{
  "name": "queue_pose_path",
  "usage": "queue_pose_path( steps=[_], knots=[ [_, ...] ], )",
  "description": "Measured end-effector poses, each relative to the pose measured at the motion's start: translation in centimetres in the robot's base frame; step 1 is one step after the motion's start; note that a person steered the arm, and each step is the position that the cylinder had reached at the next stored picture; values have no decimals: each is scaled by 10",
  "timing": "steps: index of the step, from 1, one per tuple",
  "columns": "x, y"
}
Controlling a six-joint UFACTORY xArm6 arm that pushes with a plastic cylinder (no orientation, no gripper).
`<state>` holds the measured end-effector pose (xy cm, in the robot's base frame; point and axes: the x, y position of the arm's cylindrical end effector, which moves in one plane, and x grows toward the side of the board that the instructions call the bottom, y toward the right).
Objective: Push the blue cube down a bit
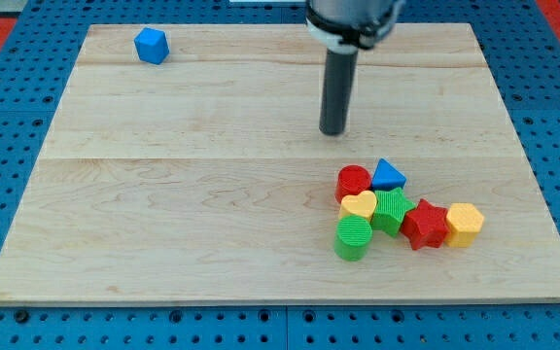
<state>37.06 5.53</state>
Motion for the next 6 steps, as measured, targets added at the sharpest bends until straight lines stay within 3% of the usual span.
queue_pose_path(
  steps=[2,4,6],
  knots=[
    [-146,-35],
    [-179,-152],
    [-157,-267]
  ],
)
